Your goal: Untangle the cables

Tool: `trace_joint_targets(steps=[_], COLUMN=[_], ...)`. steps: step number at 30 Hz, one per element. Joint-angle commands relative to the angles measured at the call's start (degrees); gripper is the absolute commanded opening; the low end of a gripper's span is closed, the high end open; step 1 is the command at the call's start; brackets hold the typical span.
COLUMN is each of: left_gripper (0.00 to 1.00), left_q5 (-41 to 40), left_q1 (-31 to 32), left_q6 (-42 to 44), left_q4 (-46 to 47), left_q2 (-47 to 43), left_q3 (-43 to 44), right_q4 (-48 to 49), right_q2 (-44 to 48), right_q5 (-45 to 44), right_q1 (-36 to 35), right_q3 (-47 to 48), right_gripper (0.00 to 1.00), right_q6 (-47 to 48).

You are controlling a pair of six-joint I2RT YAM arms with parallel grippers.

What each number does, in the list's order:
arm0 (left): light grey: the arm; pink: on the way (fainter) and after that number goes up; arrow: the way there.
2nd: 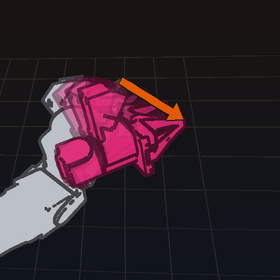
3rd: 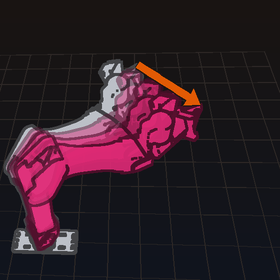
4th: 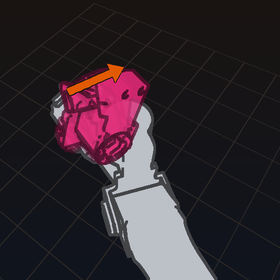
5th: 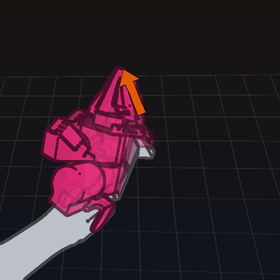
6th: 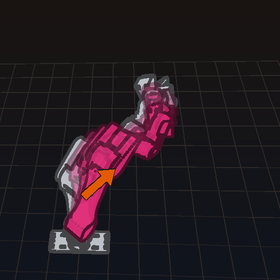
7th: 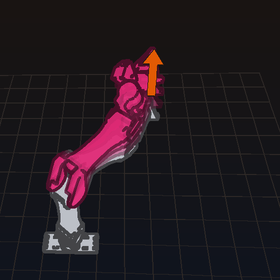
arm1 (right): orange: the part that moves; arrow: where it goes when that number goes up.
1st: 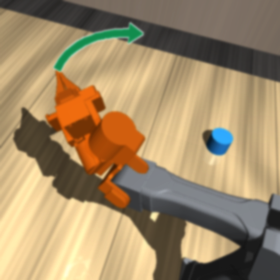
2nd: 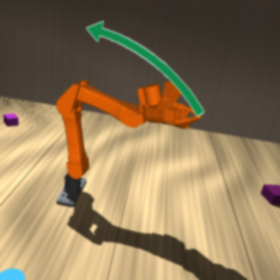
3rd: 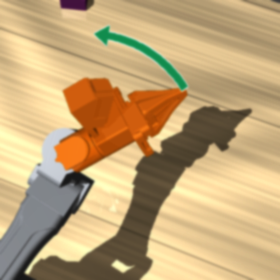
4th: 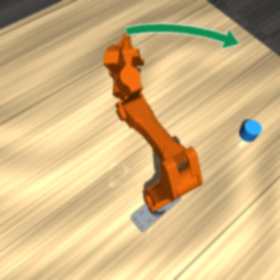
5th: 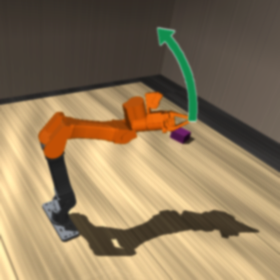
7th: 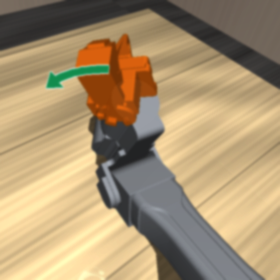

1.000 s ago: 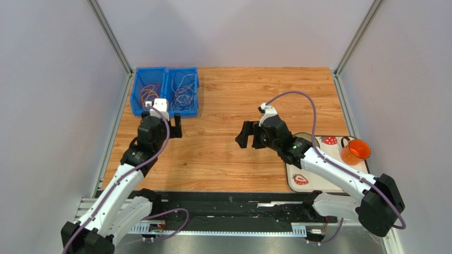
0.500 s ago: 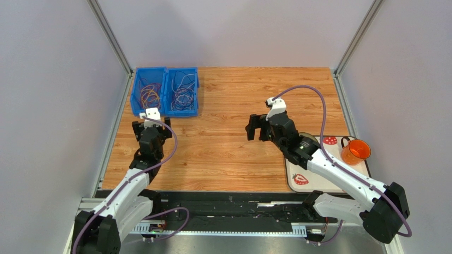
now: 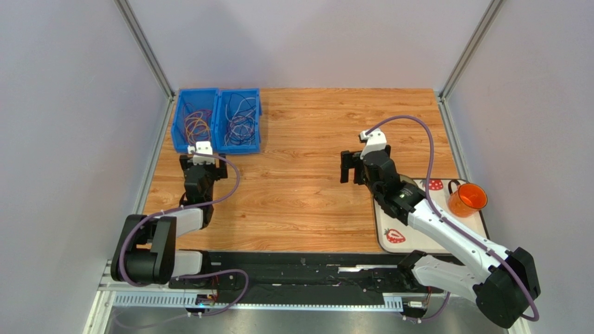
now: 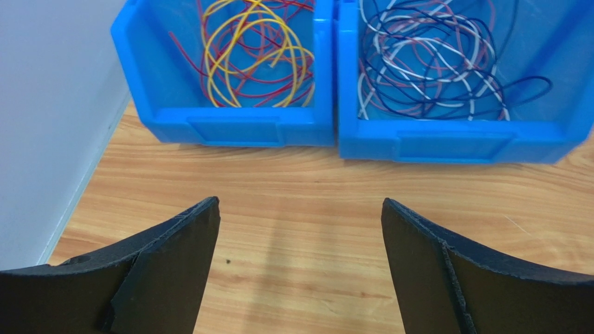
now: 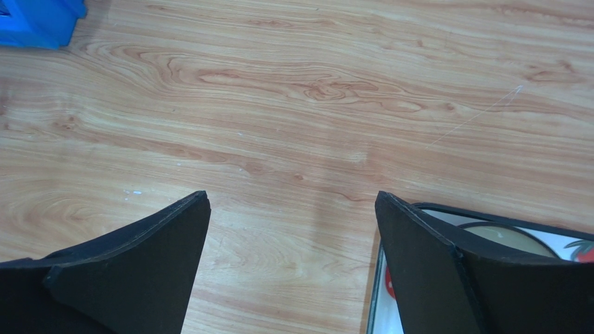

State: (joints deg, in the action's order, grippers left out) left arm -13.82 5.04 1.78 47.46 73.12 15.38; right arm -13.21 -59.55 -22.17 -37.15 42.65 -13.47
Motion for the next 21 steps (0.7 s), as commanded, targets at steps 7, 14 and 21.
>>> trace_joint_targets(steps=[7,14,21], left_gripper=[0.98,0.98,0.98], left_q5=[6.27,6.27,6.27], left_q1=[-1.96,-1.96,-1.96], left_q6=[-1.08,-0.99,-0.9], left_q4=[8.53,9.14,9.23], left_q2=[0.8,0.97,1.06], left_q3=[-0.26,-0.35,-0.35], right_q4=[4.25,16.34,43.0], right_q2=[5.84,16.29,23.62], right_q5=[-21.99,-21.41,-7.11], right_q1=[1.72,10.6,19.38], right_q3=[-1.69,-13.99,-32.98], right_gripper=[1.0,1.0,1.0], right_q6=[8.73,5.4,12.51])
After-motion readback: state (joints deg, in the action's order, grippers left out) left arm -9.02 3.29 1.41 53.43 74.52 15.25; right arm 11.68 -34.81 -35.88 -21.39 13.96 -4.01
